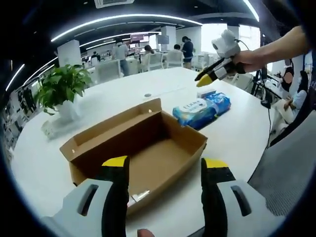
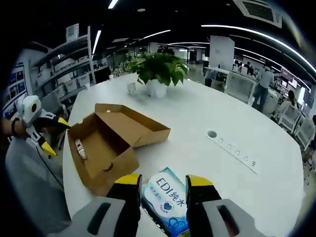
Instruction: Operate the shoe box by opening the lid, removing the specified soft item, and placing it in the target area until the item is outside and the box remains undamaged.
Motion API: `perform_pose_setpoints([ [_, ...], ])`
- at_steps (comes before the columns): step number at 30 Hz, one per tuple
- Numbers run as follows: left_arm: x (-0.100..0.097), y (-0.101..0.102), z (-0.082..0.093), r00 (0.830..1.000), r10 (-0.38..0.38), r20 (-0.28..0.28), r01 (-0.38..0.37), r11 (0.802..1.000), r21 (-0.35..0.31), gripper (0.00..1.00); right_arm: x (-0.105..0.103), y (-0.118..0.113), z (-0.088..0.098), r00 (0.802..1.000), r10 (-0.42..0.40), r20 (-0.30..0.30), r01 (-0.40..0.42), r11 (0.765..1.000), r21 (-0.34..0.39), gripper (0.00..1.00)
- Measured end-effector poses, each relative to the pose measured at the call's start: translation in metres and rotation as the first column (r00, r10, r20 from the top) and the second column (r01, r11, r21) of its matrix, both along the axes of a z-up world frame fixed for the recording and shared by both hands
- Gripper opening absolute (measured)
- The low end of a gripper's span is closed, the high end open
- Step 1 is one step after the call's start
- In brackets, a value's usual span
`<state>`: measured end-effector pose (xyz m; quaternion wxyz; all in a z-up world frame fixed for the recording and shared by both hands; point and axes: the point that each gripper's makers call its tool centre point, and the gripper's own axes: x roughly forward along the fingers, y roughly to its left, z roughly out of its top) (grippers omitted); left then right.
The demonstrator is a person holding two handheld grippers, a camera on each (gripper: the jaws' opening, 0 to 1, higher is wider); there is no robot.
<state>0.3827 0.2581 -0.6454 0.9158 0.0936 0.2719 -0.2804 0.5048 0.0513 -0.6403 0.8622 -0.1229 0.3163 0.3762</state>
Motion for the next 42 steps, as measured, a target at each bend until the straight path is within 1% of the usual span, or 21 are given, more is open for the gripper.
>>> perform_pose_setpoints([
  [3, 0.0, -0.002, 0.001, 1.0, -0.004, 0.001, 0.004, 1.0, -0.008, 0.58, -0.011, 0.017, 0.005, 1.0, 0.001, 0.015, -0.001, 1.0, 0.028, 0.33],
  [7, 0.0, -0.004, 0.002, 1.0, -0.007, -0.001, 0.007, 1.0, -0.024, 0.58, -0.031, 0.039, 0.004, 1.0, 0.009, 0.022, -0.01, 0.999, 0.046, 0.34],
  [8, 0.0, -0.005, 0.003, 1.0, -0.009, -0.001, 0.009, 1.0, -0.025, 0.58, -0.037, 0.046, 0.005, 1.0, 0.01, 0.026, -0.011, 0.998, 0.063, 0.34],
  [13, 0.0, -0.007, 0.004, 1.0, -0.008, -0.001, 0.008, 0.999, -0.039, 0.57, -0.058, 0.063, 0.002, 0.999, 0.017, 0.027, -0.019, 0.996, 0.086, 0.35],
  [18, -0.001, -0.01, 0.005, 1.0, -0.016, -0.002, 0.016, 0.999, -0.048, 0.57, -0.066, 0.074, -0.001, 1.0, 0.005, 0.02, -0.007, 0.994, 0.105, 0.35],
  [25, -0.001, -0.013, 0.005, 1.0, -0.026, 0.002, 0.027, 0.999, -0.041, 0.57, -0.075, 0.086, -0.003, 1.0, -0.003, 0.019, 0.0, 0.991, 0.134, 0.35],
  [32, 0.0, -0.011, 0.005, 1.0, -0.015, -0.003, 0.015, 0.998, -0.055, 0.57, -0.091, 0.094, -0.02, 1.0, -0.009, -0.004, 0.009, 0.989, 0.15, 0.35],
  [36, -0.001, -0.012, 0.004, 1.0, -0.021, -0.006, 0.02, 0.998, -0.053, 0.57, -0.102, 0.096, -0.025, 1.0, -0.011, -0.015, 0.013, 0.987, 0.158, 0.35],
  [38, -0.001, -0.013, 0.004, 1.0, -0.023, -0.006, 0.023, 0.998, -0.051, 0.57, -0.102, 0.096, -0.032, 1.0, -0.008, -0.019, 0.011, 0.987, 0.16, 0.35],
  [41, -0.001, -0.014, 0.004, 1.0, -0.027, -0.006, 0.027, 0.998, -0.051, 0.57, -0.114, 0.096, -0.031, 1.0, -0.007, -0.023, 0.011, 0.987, 0.16, 0.35],
  [42, -0.001, -0.014, 0.004, 1.0, -0.027, -0.006, 0.027, 0.998, -0.051, 0.57, -0.114, 0.095, -0.032, 1.0, -0.01, -0.025, 0.014, 0.987, 0.162, 0.35],
])
